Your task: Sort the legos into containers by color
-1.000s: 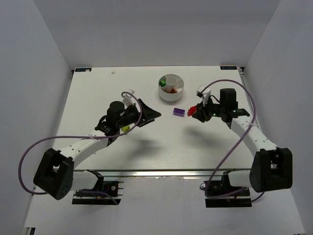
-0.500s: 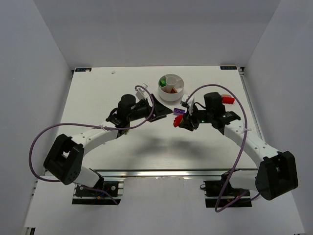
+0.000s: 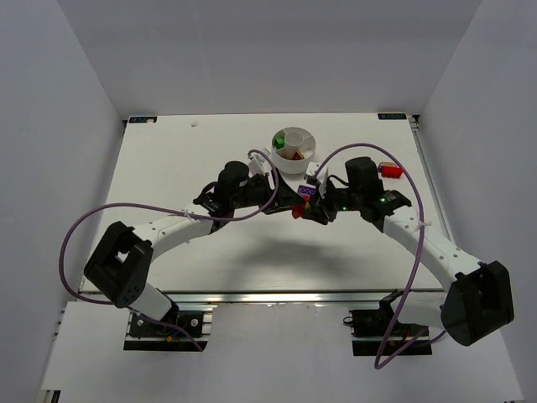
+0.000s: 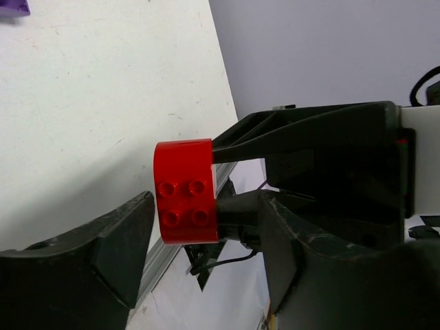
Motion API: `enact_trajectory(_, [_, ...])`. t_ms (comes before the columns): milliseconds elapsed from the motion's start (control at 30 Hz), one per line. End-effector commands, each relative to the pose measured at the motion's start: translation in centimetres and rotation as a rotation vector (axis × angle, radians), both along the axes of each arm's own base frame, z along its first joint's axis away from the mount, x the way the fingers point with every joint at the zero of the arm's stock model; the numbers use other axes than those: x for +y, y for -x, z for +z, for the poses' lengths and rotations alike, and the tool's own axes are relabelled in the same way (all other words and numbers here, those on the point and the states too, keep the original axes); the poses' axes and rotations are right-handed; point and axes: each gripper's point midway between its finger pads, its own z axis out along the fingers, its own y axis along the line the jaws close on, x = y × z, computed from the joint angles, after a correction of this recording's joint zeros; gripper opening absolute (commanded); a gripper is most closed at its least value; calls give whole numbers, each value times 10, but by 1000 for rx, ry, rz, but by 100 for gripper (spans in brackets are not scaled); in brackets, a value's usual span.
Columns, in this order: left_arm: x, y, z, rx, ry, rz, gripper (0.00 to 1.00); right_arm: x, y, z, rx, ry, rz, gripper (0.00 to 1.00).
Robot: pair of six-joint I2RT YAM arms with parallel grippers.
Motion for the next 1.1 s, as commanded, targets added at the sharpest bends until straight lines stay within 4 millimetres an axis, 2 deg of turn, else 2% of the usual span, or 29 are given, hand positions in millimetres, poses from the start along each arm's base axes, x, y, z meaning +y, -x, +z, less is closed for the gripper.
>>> enact_trajectory(0, [-5, 0, 7, -30, -10, -16, 69, 6, 1, 27, -63, -46, 22, 0])
enact_trajectory(67, [-7, 0, 5, -22, -6, -22, 64, 5, 2, 27, -62, -46, 22, 0])
enact_trajectory(167, [-10, 2, 3, -18, -12, -29, 64, 4, 4, 26, -61, -44, 21, 0])
enact_trajectory(367, [-12, 1, 4, -16, -8, -27, 55, 4, 6, 26, -61, -47, 26, 0])
enact_trajectory(467, [-12, 0, 7, -19, -1, -24, 43, 4, 6, 25, -60, -45, 25, 0])
enact_trajectory(500, [-13, -1, 10, -22, 6, -22, 34, 3, 6, 23, -59, -41, 25, 0])
enact_trajectory(633, [-11, -4, 22, -47, 25, 10, 22, 0, 8, 12, -54, -22, 25, 0])
enact_trajectory(767, [-3, -8, 35, -82, 38, 61, 14, -3, 12, 3, -51, -7, 28, 0])
enact_trajectory(1067, [33, -21, 39, -97, 39, 187, 8, -11, 14, -10, -36, 10, 18, 0])
